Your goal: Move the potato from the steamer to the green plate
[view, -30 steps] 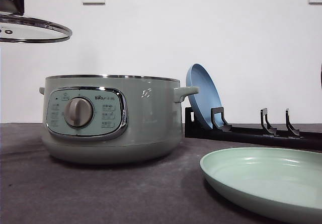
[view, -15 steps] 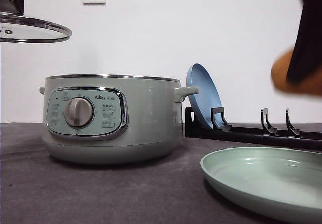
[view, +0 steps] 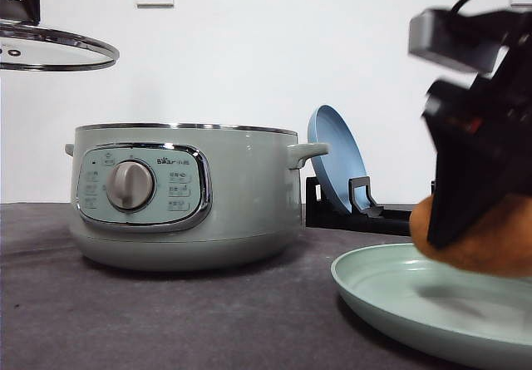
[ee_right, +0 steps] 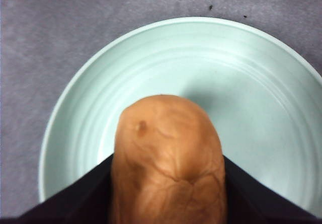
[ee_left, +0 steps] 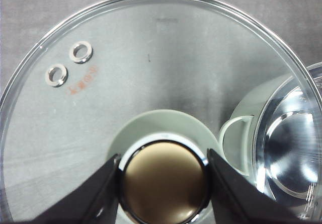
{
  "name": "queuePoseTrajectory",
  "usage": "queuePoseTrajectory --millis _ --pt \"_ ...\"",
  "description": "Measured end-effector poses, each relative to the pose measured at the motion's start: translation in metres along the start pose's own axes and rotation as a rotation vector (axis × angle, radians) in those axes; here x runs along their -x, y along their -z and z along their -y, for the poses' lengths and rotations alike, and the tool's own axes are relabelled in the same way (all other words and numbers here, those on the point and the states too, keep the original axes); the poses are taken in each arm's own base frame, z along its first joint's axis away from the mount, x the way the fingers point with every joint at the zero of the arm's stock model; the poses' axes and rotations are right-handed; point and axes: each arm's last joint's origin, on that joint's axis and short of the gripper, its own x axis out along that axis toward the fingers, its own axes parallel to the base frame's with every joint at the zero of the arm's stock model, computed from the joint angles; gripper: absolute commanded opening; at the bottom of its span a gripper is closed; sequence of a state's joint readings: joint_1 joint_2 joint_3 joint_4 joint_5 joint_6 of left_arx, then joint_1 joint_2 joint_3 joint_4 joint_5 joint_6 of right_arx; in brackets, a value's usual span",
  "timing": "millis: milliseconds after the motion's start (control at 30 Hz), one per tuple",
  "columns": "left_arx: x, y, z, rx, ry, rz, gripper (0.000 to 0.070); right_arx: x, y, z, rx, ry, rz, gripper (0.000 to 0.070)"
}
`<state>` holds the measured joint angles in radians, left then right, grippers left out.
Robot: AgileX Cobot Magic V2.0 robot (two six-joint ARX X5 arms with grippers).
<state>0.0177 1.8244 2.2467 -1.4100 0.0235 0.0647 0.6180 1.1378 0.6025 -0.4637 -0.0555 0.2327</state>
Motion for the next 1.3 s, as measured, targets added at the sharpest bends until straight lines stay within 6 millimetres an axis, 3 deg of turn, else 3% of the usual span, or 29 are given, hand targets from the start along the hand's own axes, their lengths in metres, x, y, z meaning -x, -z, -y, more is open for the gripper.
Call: queuePoseTrajectory --millis 300,567,633,733,833,933,1067,1300 --pt "0.000 0.000 0.000 0.001 0.000 0.000 0.0000 -0.021 -0.001 0.008 -0.007 0.032 -0.062 0.0251" --pt "0.000 0.000 0.000 0.001 0.001 0.000 0.0000 -0.026 -0.002 0.014 -0.009 0.043 -0.073 0.0254" --pt "0.000 0.000 0.000 0.001 0.001 0.000 0.0000 -0.026 -0.003 0.015 -0.013 0.043 -0.072 0.0297" --pt "0.000 0.000 0.000 0.001 0.001 0.000 0.0000 -0.025 -0.003 0.015 -0.013 0.043 -0.073 0.0449" --pt "0.000 0.000 0.000 0.001 0.001 0.000 0.0000 -0.022 -0.004 0.014 -0.015 0.047 -0.091 0.0554" --pt "0.000 0.000 0.000 0.001 0.001 0.000 0.0000 -0.007 -0.012 0.011 -0.014 0.045 -0.082 0.0622" --pt "0.000 0.000 0.000 0.001 0.001 0.000 0.0000 0.032 -0.033 0.004 -0.008 0.014 0.001 0.0684" --pt "0.000 0.000 0.000 0.001 0.001 0.000 0.0000 0.116 -0.042 -0.008 0.006 -0.093 0.126 0.0694"
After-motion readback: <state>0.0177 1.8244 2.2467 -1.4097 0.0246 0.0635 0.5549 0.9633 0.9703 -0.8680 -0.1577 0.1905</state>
